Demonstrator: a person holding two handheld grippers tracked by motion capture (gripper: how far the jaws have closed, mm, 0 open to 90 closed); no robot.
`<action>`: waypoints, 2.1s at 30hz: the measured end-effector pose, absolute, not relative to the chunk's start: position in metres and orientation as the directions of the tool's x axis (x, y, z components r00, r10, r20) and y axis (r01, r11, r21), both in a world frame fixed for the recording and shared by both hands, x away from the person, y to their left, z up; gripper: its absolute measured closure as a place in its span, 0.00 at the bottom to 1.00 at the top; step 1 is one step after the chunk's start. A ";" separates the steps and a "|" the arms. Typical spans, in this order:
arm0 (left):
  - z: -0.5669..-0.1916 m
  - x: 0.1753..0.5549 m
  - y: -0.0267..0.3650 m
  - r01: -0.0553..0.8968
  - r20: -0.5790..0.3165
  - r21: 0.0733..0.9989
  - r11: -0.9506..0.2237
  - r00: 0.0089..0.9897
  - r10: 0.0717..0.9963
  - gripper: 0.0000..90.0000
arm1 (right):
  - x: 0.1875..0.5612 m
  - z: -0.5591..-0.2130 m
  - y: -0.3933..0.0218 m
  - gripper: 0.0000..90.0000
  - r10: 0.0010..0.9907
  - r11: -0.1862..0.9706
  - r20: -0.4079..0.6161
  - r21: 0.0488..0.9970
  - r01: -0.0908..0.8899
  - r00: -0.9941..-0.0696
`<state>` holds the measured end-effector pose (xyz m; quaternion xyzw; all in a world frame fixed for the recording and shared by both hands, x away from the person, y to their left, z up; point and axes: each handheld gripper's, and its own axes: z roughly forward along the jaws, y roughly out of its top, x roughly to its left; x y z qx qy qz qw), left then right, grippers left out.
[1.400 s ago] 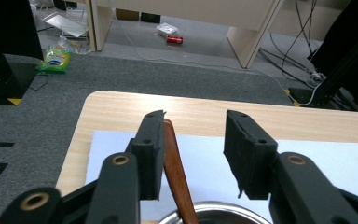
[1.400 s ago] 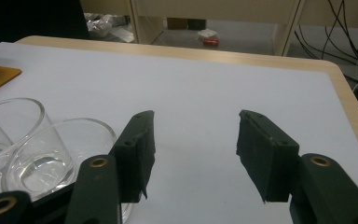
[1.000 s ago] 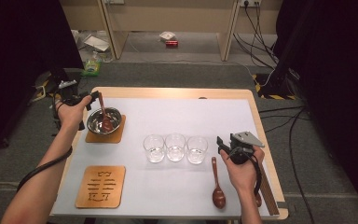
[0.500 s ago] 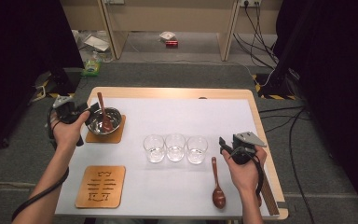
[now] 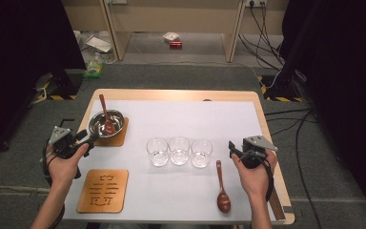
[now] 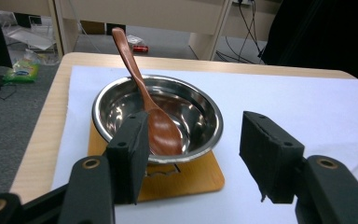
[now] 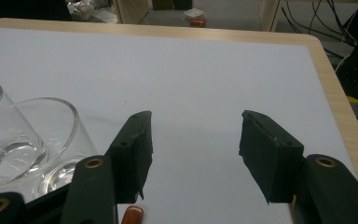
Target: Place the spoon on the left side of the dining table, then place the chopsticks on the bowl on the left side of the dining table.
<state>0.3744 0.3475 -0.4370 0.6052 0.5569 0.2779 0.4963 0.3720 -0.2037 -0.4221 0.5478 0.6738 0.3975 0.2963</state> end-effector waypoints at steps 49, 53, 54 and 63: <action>-0.440 0.354 0.351 0.399 -0.249 0.906 0.140 0.235 0.940 0.46 | 0.390 -0.438 -0.265 0.81 0.990 0.127 -0.015 0.536 0.835 -0.140; -0.441 0.354 0.351 0.401 -0.252 0.905 0.142 0.235 0.939 0.46 | 0.393 -0.441 -0.268 0.83 0.990 0.131 -0.020 0.497 0.858 -0.140; -0.441 0.354 0.351 0.401 -0.252 0.905 0.142 0.235 0.939 0.46 | 0.393 -0.442 -0.268 0.83 0.991 0.125 -0.013 0.490 0.863 -0.136; -0.440 0.354 0.352 0.396 -0.253 0.906 0.146 0.232 0.939 0.46 | 0.397 -0.443 -0.268 0.86 0.991 0.126 -0.004 0.423 0.897 -0.137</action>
